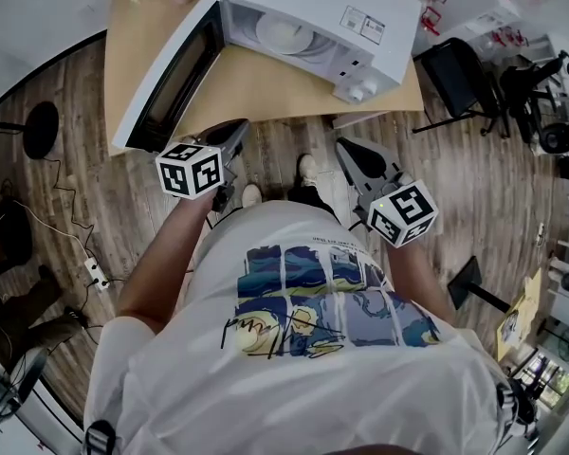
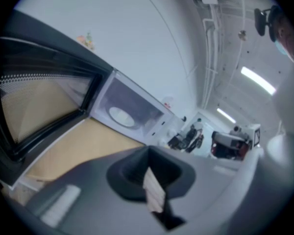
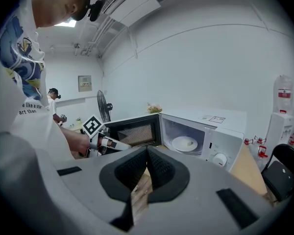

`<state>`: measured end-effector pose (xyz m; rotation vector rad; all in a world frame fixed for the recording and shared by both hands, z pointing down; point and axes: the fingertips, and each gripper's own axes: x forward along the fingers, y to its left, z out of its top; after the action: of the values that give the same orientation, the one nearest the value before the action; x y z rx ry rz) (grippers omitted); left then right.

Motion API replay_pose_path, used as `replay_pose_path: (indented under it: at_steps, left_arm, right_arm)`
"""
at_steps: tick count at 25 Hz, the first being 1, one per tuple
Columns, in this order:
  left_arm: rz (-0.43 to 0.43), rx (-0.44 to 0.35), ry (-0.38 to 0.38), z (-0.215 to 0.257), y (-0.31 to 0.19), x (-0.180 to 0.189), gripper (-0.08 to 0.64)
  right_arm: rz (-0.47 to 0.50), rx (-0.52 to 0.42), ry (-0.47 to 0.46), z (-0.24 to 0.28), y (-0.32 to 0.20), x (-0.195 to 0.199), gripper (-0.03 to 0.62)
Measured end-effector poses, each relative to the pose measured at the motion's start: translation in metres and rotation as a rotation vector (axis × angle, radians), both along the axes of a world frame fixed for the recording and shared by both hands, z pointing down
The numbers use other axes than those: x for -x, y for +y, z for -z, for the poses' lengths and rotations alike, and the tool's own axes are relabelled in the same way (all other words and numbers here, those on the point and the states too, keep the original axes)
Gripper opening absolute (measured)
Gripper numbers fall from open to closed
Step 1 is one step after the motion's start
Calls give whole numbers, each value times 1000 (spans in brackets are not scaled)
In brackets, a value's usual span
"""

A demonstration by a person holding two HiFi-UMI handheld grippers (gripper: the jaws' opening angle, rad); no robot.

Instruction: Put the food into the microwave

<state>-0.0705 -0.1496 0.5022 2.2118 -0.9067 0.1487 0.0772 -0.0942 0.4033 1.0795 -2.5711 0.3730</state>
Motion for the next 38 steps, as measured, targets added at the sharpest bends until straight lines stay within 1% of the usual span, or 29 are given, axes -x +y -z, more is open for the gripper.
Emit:
replay_pose_path:
  at_steps: [13,25,31,38]
  left_arm:
    - [-16,-15,5,2,7,5,8]
    - [-25,-1,3,-2,10,7,8]
    - [-22,6,3,-4,7,5,8]
    - [-4,9,6,-6,-5,-3,8]
  right_arm:
    - [1,-15,18,3,9,11,8]
    - [11,-20,29,4,9,16,8]
    - [11,-21,33,4,8,13,8]
    - [0,-26,36,5,-2,-1,7]
